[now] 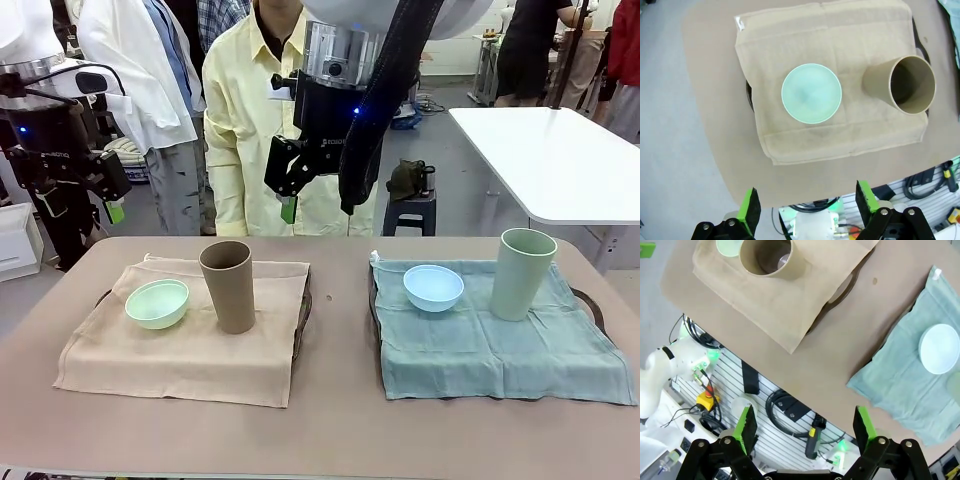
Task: Set up a tray with a mat and arrange the tableware.
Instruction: Place the Picnic Bowl and Reusable plastic cup back onto the Handle tray in front of the human's position.
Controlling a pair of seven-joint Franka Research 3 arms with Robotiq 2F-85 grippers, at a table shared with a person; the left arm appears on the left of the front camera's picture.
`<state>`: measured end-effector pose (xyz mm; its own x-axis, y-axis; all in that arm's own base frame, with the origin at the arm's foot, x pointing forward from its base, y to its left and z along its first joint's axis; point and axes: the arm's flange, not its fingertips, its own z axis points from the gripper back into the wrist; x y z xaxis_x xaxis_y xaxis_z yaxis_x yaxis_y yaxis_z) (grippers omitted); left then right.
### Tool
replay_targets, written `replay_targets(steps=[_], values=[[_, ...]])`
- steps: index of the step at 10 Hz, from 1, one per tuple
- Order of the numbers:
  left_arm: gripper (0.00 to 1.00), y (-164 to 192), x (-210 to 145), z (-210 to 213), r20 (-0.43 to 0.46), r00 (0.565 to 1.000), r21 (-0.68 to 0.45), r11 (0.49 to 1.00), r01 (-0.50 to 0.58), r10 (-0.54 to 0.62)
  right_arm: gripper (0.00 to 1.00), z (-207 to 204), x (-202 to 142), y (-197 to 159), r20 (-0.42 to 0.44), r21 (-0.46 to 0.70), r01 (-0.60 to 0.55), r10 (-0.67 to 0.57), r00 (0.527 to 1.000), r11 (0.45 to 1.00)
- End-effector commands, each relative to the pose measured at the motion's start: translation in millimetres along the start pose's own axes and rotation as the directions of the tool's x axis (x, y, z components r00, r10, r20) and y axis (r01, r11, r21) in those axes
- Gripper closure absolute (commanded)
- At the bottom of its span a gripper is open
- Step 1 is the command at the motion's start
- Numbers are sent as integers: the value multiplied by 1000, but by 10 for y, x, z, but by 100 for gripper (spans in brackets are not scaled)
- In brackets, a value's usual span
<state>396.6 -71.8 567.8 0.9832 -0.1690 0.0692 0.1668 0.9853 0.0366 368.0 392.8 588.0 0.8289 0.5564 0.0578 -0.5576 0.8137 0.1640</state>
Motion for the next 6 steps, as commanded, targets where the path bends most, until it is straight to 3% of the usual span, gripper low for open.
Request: replay_targets(steps=[1, 3, 4, 6], values=[[0, 12, -14, -17, 12, 1000, 2, 1000, 15, -15, 0, -40, -79, -38, 5, 27, -14, 14, 1000, 1000], [0, 12, -14, -17, 12, 1000, 2, 1000, 15, -15, 0, -2, -1, -1, 0, 0, 0, 0, 1000, 1000], [0, 0, 0, 0, 0, 1000, 0, 1000, 0, 0, 0, 24, 31, -66, 20, -12, 59, -59, 998, 998], [0, 292, 4, -82, -49, 998, -104, 994, -39, 34, 0, 62, -5, -665, 21, 43, 183, -184, 983, 982]])
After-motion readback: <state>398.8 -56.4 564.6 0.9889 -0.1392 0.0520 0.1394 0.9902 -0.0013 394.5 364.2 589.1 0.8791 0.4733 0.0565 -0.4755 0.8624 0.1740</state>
